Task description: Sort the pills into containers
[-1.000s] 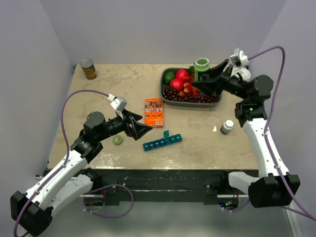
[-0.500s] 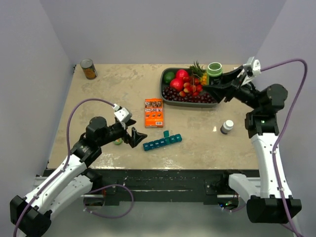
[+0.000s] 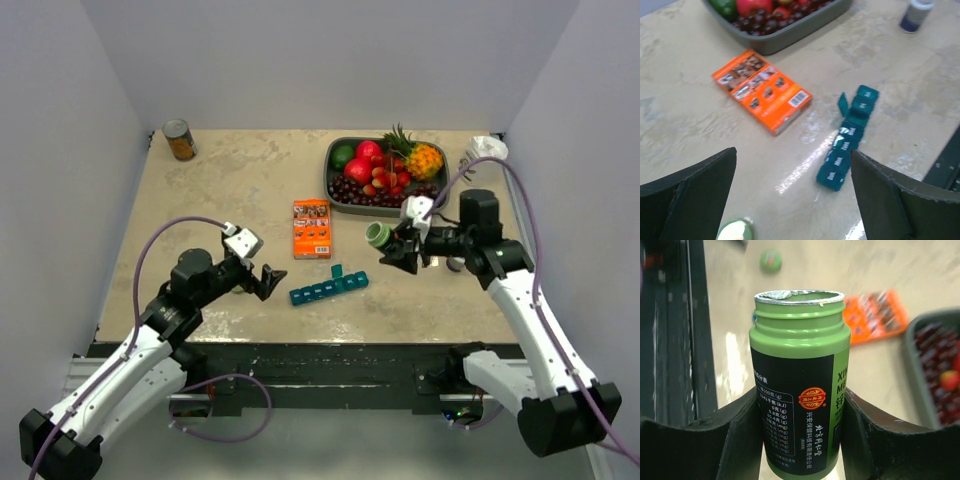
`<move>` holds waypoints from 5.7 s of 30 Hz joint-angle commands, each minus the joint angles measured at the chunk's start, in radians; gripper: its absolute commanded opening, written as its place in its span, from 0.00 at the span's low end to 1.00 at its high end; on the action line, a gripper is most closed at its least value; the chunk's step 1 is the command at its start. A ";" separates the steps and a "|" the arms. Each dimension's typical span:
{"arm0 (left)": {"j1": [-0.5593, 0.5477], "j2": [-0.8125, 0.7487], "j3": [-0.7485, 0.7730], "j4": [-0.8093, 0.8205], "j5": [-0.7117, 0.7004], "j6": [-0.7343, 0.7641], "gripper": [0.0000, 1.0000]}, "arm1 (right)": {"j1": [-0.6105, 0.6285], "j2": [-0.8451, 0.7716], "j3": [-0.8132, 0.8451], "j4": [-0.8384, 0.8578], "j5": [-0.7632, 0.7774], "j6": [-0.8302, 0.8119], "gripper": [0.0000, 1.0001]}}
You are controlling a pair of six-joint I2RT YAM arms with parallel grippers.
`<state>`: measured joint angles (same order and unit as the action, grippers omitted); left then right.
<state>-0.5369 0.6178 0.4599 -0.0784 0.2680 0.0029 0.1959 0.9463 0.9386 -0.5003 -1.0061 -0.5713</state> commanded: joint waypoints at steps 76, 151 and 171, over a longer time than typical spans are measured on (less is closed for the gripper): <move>0.130 -0.009 0.109 -0.086 -0.334 -0.060 0.99 | 0.484 0.793 0.339 -0.524 0.765 -0.002 0.00; 0.130 -0.010 0.106 -0.081 -0.314 -0.053 0.99 | 0.520 0.919 0.477 -0.715 0.813 0.044 0.00; 0.130 -0.013 0.106 -0.081 -0.309 -0.055 0.99 | 0.522 0.937 0.499 -0.731 0.834 0.053 0.00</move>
<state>-0.4126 0.6144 0.5365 -0.2020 -0.0547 -0.0635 0.7124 1.8786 1.3933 -1.2011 -0.1909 -0.5346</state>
